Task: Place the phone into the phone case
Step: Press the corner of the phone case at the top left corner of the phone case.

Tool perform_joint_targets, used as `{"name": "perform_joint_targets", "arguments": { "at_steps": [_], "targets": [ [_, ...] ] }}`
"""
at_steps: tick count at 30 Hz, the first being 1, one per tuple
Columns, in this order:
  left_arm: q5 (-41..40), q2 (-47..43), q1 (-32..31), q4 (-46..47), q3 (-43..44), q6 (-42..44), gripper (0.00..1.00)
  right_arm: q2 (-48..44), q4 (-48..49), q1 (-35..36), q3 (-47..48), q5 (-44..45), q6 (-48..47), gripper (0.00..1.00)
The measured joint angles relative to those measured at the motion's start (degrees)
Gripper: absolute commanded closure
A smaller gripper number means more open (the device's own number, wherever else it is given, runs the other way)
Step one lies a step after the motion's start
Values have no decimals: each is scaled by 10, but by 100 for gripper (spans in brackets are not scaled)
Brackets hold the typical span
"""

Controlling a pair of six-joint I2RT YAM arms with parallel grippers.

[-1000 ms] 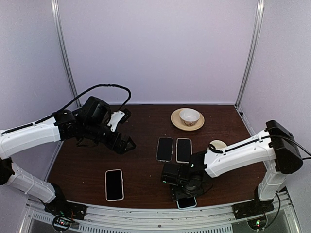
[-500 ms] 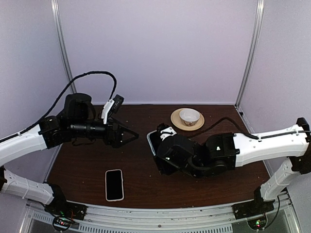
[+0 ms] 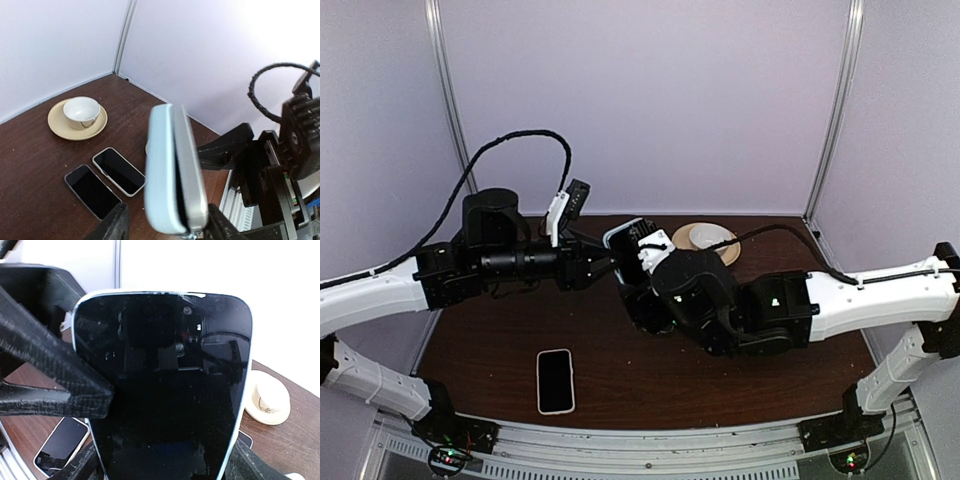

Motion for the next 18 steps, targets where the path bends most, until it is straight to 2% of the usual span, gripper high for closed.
{"name": "perform_joint_targets", "arguments": {
  "at_steps": [2,6,10,18],
  "targets": [
    [3,6,-3,12,4,1,72,0,3,-1,0,2,-9,100],
    [9,7,-7,31,5,2,76,0,11,-2,0,9,-19,100],
    [19,12,-8,40,7,-2,100,0,12,-3,0,17,-24,100],
    [25,22,-10,43,14,-5,100,0,11,-4,0,26,-29,100]
  ]
}}
